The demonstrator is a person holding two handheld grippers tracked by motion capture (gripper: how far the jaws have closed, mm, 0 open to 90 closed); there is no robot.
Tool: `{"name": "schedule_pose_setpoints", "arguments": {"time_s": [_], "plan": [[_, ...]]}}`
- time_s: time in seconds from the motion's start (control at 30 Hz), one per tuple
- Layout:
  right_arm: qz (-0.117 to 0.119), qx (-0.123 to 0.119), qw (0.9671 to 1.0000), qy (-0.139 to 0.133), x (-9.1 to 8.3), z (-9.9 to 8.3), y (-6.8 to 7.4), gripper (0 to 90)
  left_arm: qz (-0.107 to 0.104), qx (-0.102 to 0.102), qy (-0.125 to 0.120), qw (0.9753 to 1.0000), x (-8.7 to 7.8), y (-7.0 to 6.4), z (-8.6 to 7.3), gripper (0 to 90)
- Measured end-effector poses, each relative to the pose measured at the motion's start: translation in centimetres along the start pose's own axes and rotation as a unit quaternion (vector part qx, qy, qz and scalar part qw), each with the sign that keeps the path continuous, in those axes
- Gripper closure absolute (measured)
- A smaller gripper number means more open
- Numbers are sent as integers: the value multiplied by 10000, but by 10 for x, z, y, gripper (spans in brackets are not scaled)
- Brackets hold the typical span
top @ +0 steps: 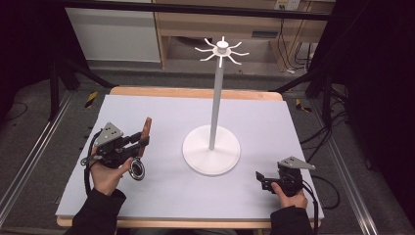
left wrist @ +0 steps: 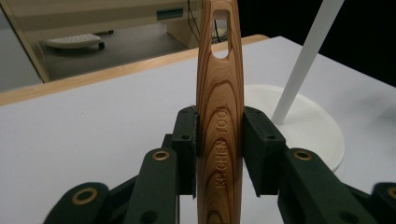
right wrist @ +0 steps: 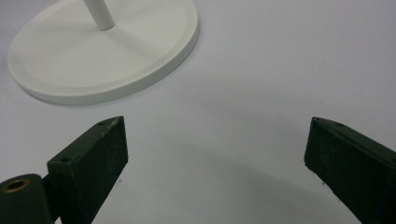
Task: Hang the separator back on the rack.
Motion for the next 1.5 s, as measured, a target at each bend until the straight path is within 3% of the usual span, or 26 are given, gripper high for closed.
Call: {"name": "schedule_pose_setpoints", "arguments": {"time_s": [0.23, 0.53, 0.7, 1.2, 1.5], "plan": [[63, -1, 10000, -24, 1, 0, 1, 67, 23, -144, -432, 9990, -4, -6, 13, 673], [59, 1, 10000, -26, 3, 0, 1, 67, 15, -70, -802, 9968, -11, -9, 32, 674], [50, 71, 9999, -75, 2, 1, 1, 67, -1, -116, -923, 9957, -10, -10, 43, 673], [36, 32, 9999, -121, 1, 3, 1, 66, -240, 48, -1325, 9909, 3, -38, 91, 673], [40, 49, 9999, -119, 1, 3, 1, 66, -345, 57, -1447, 9889, 6, -48, 109, 673]]}}
Point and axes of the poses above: each handheld gripper's, and its own axes: x roughly forward along the jaws, z roughly out of its top, y roughly to its left, the point moved 7 cm from there along x, roughly forward along the jaws, and after that the axes turned 14 degrees about -y, right-handed, at the moved point
